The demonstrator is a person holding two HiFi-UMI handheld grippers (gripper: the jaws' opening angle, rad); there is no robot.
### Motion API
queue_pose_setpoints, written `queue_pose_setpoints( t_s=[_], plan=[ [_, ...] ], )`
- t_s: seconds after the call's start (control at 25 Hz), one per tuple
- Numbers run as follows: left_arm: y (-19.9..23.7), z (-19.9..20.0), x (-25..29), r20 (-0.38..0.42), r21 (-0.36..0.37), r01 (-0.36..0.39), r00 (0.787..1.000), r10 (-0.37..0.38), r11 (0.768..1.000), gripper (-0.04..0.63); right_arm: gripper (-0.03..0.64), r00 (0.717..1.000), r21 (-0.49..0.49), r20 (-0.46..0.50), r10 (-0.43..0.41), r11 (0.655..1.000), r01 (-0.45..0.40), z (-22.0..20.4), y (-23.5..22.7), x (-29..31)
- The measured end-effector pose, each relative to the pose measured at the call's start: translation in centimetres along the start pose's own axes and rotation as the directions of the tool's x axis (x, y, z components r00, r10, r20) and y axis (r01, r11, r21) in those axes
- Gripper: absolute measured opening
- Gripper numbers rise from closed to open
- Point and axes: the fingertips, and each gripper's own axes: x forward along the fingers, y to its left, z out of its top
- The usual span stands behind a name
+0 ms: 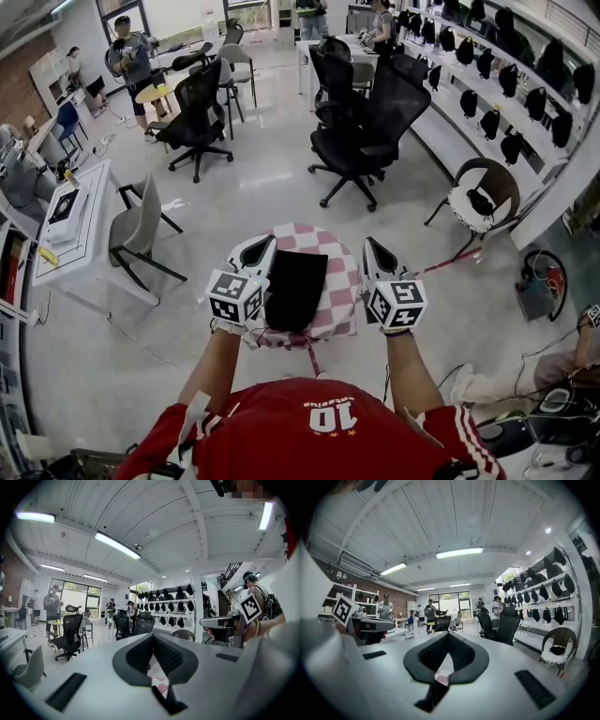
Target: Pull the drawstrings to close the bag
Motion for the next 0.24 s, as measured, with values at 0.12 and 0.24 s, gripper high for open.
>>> queue_pose_setpoints(
  t_s=[0.12, 0.24],
  plan=[
    [-0.16, 0.00, -0.09, 0.000, -0.002, 0.000, 1.000, 0.000, 1.000, 0.008, 0.014, 1.000, 0.001, 0.004, 0.000, 1.000, 0.000, 0.10, -0.01, -0.27],
    [-0.33, -0.07, -0.02, 0.001, -0.003, 0.000, 1.000, 0.000, 1.000, 0.008, 0.014, 1.000, 0.001, 0.004, 0.000, 1.000, 0.000, 0.00, -0.09, -0.52]
  ],
)
